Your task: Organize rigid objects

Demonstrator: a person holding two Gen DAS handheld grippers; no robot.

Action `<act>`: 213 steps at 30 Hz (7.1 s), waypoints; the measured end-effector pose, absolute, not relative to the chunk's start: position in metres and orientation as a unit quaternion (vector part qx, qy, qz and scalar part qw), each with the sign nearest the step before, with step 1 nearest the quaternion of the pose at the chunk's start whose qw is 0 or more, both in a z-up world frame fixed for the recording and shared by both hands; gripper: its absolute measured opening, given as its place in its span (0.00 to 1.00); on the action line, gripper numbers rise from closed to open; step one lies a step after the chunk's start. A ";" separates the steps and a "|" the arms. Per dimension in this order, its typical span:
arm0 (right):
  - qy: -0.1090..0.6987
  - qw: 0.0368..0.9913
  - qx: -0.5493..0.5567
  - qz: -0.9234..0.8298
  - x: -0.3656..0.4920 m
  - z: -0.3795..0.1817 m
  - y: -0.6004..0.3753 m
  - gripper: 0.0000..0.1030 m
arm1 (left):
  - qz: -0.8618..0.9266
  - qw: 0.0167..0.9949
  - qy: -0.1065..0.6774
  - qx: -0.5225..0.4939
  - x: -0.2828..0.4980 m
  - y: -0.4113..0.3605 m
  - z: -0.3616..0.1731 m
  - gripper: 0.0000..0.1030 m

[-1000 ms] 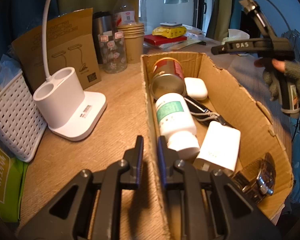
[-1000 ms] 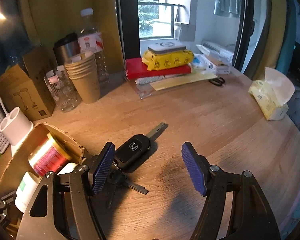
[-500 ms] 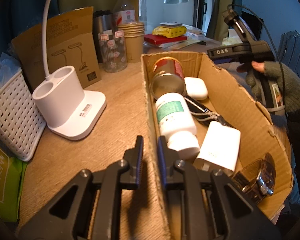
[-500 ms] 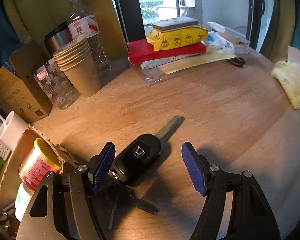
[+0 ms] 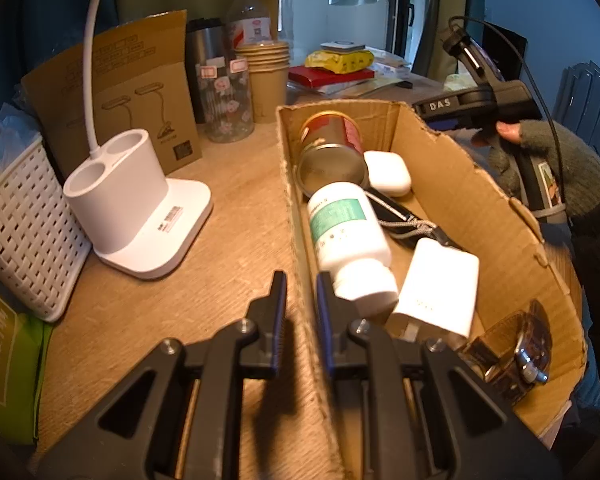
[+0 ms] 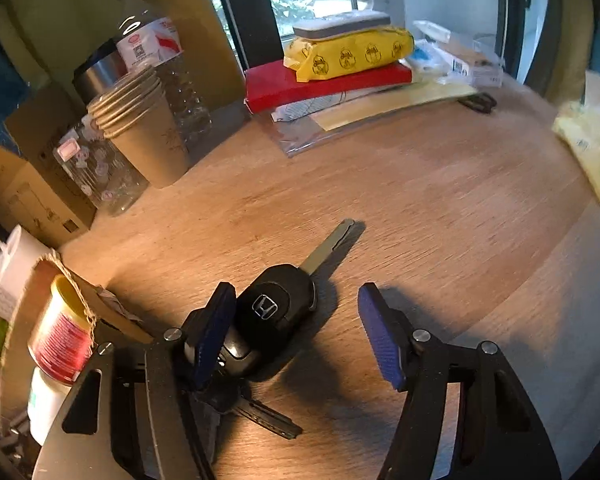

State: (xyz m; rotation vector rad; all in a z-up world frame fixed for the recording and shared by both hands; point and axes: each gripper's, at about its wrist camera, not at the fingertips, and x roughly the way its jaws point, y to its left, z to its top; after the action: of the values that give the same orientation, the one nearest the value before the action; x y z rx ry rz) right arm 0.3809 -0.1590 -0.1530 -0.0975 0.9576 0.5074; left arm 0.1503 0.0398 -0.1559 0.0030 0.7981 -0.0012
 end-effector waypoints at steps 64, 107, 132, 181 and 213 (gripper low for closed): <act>0.283 0.909 -0.151 0.267 0.227 -0.025 -0.138 0.37 | 0.011 0.923 0.384 0.013 0.150 0.039 -0.153 0.17; 0.342 0.877 -0.162 0.296 0.212 -0.097 -0.080 0.37 | 0.011 0.924 0.383 0.014 0.149 0.039 -0.153 0.17; 0.336 0.886 -0.191 0.258 0.215 -0.113 -0.087 0.46 | 0.009 0.923 0.383 0.018 0.147 0.034 -0.154 0.17; 0.266 0.933 -0.106 0.217 0.089 -0.023 -0.168 0.62 | 0.011 0.962 0.271 -0.012 0.085 0.004 -0.074 0.74; 0.190 0.970 -0.049 0.146 -0.014 0.049 -0.238 0.68 | -0.044 0.981 0.188 -0.023 -0.020 -0.037 0.036 0.90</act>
State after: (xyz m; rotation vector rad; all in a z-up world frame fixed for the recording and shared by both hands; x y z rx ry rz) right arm -0.0138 -0.2380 0.0493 -0.0993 0.3842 0.2960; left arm -0.0195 -0.0367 0.0357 -0.0453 0.3784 -0.0879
